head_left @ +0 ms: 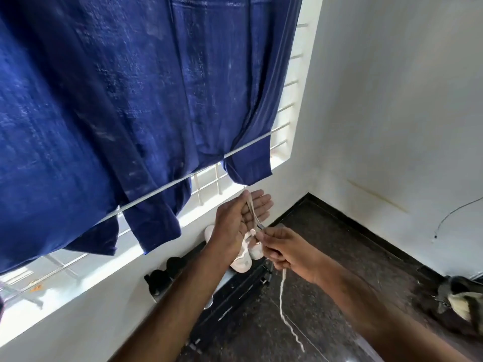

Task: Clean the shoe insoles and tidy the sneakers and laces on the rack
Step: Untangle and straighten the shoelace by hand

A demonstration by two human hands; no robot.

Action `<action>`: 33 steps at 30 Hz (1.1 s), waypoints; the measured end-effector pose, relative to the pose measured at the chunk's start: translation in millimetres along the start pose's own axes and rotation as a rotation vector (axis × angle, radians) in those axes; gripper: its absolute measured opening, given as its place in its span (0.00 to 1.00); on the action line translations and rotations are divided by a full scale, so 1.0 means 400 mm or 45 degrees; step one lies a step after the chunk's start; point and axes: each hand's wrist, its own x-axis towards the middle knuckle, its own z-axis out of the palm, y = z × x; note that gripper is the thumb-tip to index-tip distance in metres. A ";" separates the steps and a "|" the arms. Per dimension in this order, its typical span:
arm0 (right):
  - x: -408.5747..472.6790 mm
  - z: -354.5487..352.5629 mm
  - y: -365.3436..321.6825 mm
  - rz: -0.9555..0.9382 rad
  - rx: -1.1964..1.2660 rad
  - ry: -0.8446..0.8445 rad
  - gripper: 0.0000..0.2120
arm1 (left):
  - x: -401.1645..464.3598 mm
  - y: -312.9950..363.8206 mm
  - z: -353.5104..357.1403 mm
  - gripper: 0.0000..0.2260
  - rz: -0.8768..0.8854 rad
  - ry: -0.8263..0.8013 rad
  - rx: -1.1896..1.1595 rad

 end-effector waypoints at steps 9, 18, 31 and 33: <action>0.090 -0.201 -0.083 0.234 0.090 0.347 0.17 | 0.052 -0.038 0.029 0.16 -0.068 -0.272 0.324; 0.007 -0.186 -0.126 -0.119 0.020 0.170 0.11 | 0.142 -0.057 0.125 0.13 0.023 0.042 0.122; 0.053 -0.467 -0.200 -0.068 -0.050 0.313 0.17 | 0.197 -0.124 0.256 0.15 -0.181 -0.236 0.368; 0.031 -0.448 -0.232 -0.185 -0.064 0.296 0.15 | 0.215 -0.144 0.260 0.14 -0.165 -0.140 0.354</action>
